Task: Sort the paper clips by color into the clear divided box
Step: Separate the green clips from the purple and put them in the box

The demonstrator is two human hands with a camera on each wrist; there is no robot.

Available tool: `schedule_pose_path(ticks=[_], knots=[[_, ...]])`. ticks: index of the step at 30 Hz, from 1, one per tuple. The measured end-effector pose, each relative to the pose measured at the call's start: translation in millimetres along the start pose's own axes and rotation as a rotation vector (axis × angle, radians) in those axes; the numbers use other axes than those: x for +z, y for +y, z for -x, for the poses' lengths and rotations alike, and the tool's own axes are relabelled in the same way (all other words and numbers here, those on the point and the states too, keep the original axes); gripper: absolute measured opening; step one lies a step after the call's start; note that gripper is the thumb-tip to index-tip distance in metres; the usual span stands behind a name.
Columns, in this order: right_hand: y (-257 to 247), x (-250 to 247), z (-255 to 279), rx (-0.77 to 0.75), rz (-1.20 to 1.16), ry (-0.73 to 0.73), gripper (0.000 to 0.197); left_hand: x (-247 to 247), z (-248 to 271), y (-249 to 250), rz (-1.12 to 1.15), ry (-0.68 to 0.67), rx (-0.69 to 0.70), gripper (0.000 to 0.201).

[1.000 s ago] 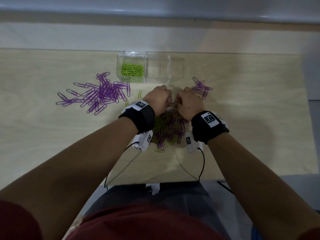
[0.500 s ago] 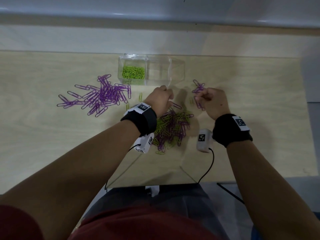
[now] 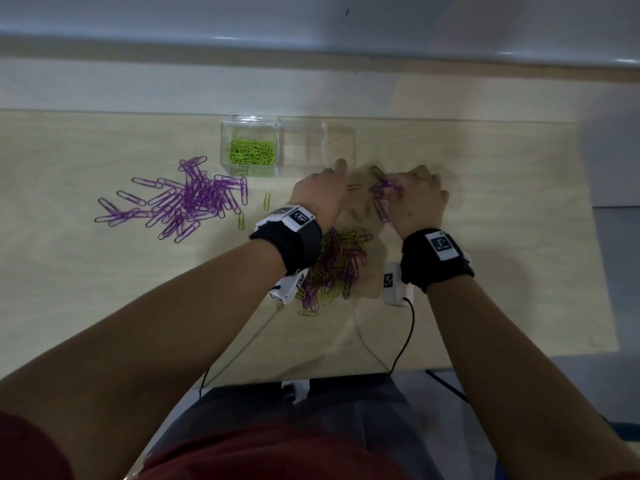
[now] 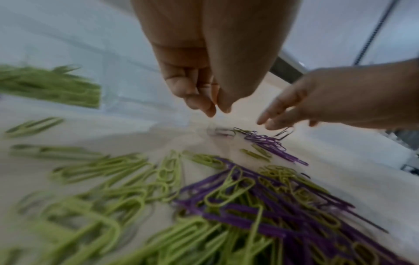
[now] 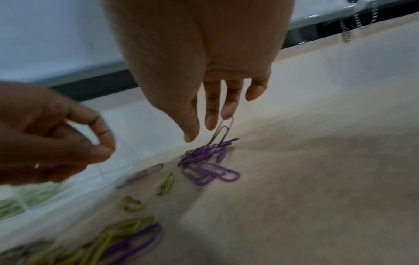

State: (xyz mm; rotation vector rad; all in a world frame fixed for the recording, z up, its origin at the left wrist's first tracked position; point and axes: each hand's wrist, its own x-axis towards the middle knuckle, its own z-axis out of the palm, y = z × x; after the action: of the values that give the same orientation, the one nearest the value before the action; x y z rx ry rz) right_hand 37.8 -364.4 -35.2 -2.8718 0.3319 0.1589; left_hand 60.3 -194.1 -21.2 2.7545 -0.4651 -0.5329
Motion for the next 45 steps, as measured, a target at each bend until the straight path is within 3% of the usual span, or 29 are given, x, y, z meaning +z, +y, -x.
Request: schedule_pose_path(ticks=[3, 7, 9, 14, 19, 22, 27, 31, 36, 39, 41, 43, 45], knots=[[-11, 1, -9, -0.022, 0.047, 0.037, 0.021, 2, 1, 9, -0.044, -0.015, 0.050, 0.040], [-19, -1, -28, -0.017, 0.070, -0.016, 0.015, 17, -4, 7, -0.078, -0.114, 0.345, 0.031], [-25, -2, -36, -0.033, 0.089, -0.065, 0.012, 22, -2, 4, -0.099, -0.159, 0.395, 0.029], [-30, -3, -43, -0.087, 0.088, -0.137, 0.015, 29, 10, -20, 0.015, -0.071, 0.420, 0.030], [-25, -4, -27, -0.181, -0.196, -0.073, 0.011, 25, 29, -67, 0.051, -0.134, 0.384, 0.030], [-30, 4, 0, -0.224, -0.241, -0.087, 0.009, 19, 46, -97, 0.019, -0.078, 0.350, 0.029], [-63, 22, 19, -0.270, -0.207, -0.187, 0.024, 7, 74, -131, -0.086, 0.084, 0.355, 0.034], [-108, 35, 18, -0.387, -0.130, -0.299, 0.027, 12, 86, -141, -0.016, 0.065, 0.291, 0.044], [-136, 41, 32, -0.578, -0.080, -0.493, 0.037, 17, 109, -139, 0.056, 0.060, 0.373, 0.037], [-128, 31, 37, -0.621, -0.115, -0.542, 0.038, 13, 130, -148, 0.168, 0.113, 0.313, 0.038], [-120, 25, 38, -0.580, -0.119, -0.520, 0.042, 13, 146, -157, 0.213, 0.154, 0.185, 0.050], [-118, 20, 39, -0.582, -0.056, -0.548, 0.070, 17, 159, -162, 0.197, 0.098, -0.004, 0.075], [-123, 21, 43, -0.618, 0.009, -0.585, 0.093, 23, 167, -160, 0.170, 0.026, -0.095, 0.095]])
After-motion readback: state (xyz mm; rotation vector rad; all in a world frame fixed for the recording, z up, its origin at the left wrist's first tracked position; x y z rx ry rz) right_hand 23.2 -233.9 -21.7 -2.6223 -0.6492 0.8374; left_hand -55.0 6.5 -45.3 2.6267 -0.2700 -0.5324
